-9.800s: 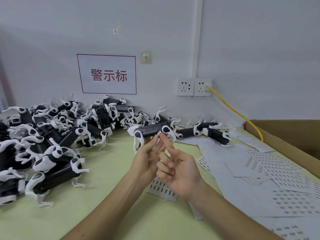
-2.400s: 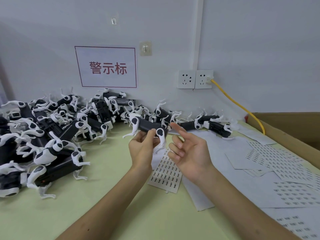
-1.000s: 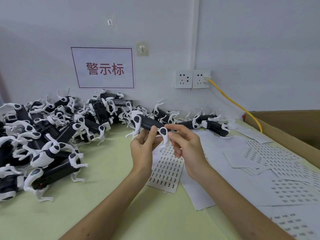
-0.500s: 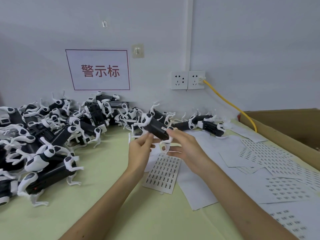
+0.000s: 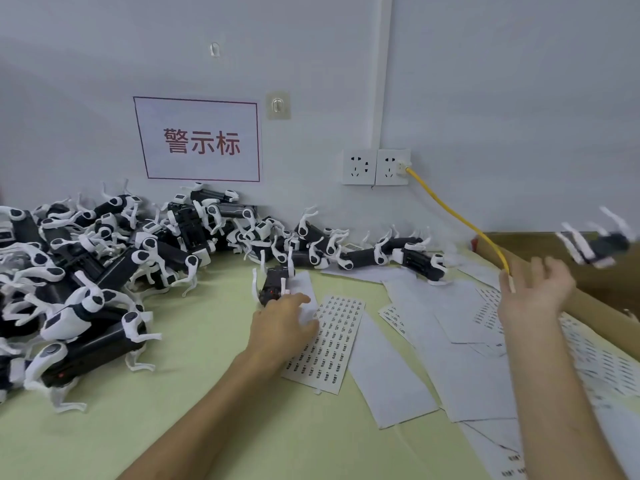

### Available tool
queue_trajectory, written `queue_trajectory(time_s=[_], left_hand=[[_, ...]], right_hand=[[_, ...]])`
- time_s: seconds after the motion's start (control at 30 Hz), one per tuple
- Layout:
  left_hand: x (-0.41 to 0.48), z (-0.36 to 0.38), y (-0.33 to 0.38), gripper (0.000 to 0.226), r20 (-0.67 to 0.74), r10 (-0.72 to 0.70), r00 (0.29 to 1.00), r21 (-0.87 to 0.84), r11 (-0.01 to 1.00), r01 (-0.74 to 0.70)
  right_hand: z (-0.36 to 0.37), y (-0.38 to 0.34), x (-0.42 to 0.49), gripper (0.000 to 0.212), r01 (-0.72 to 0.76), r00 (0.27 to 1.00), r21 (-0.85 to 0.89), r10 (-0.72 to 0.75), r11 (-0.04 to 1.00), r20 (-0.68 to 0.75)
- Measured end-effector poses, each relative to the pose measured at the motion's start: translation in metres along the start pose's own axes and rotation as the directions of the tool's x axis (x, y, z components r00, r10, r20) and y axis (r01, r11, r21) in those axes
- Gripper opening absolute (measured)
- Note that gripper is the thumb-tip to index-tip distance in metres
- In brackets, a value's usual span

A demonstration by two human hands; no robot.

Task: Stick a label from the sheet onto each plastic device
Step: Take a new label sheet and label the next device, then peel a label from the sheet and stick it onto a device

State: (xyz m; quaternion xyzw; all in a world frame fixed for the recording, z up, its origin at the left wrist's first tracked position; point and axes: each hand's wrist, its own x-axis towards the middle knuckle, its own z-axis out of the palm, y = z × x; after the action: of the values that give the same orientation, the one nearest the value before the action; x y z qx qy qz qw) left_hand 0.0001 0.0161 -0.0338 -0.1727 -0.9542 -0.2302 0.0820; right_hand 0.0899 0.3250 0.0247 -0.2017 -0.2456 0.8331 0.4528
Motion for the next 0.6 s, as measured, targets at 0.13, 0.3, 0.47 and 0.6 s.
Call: queue_trajectory(time_s=[0.13, 0.3, 0.47, 0.6], left_hand=[[0.0, 0.002, -0.001, 0.039, 0.023, 0.02, 1.0, 0.085, 0.996, -0.022], [0.007, -0.003, -0.007, 0.023, -0.353, 0.004, 0.936, -0.091, 0.995, -0.039], [0.016, -0.004, -0.03, 0.033, -0.248, -0.096, 0.964, -0.207, 0.977, 0.044], [0.02, -0.001, -0.036, 0.017, -0.245, -0.063, 0.967, -0.241, 0.97, 0.002]], right_hand=[[0.016, 0.018, -0.02, 0.025, -0.16, 0.985, -0.109, 0.165, 0.981, 0.043], [0.032, 0.037, -0.041, 0.022, -0.081, 0.962, -0.334, 0.161, 0.939, 0.22], [0.037, 0.052, -0.051, 0.019, -0.047, 0.932, -0.463, 0.205, 0.885, 0.297], [0.038, 0.062, -0.058, 0.018, 0.003, 0.902, -0.546, 0.233, 0.838, 0.364]])
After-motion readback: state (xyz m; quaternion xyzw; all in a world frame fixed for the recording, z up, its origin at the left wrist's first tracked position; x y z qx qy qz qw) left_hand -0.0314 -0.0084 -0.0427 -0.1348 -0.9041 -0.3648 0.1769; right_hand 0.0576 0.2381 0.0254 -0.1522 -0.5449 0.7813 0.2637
